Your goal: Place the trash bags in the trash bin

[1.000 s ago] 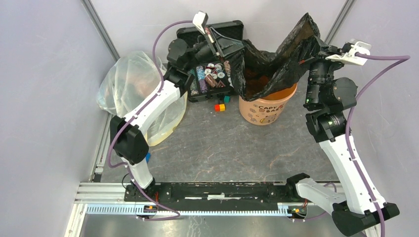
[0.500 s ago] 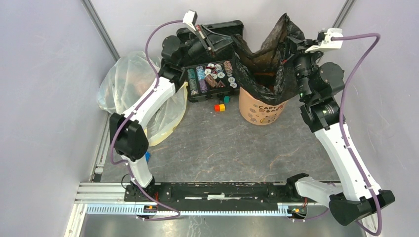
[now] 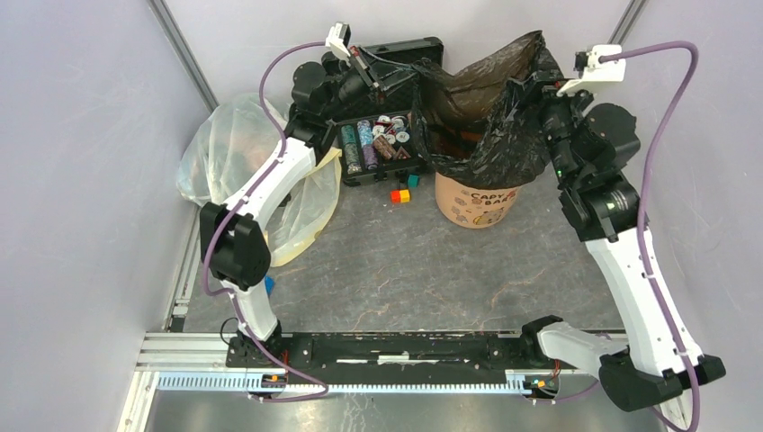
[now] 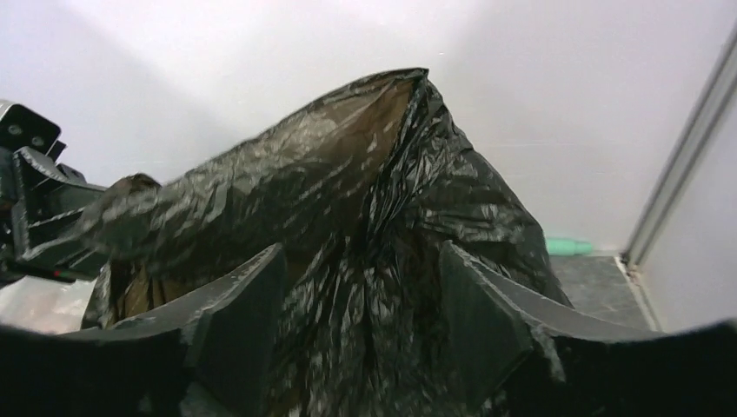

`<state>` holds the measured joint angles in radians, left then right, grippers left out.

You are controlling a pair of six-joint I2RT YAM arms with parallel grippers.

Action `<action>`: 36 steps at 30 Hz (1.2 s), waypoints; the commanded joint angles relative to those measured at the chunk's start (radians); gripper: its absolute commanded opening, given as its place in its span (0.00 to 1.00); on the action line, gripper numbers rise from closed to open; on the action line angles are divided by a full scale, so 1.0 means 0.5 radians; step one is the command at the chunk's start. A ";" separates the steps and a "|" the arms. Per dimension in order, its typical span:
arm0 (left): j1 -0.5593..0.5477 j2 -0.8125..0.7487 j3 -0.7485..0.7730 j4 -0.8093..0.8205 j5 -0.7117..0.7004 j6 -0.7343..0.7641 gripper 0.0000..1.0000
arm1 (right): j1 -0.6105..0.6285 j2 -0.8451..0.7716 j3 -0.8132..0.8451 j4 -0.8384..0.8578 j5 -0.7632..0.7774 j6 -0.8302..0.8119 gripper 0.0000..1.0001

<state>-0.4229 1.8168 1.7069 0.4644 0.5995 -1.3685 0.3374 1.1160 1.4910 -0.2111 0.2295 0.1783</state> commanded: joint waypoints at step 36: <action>-0.031 0.164 0.182 0.035 0.061 0.107 0.02 | -0.160 0.161 -0.661 -0.130 -0.097 0.188 0.00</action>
<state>-0.4255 1.9179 1.7905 0.4294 0.6086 -1.3678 0.2714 1.1229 1.1584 -0.3847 0.3420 0.2646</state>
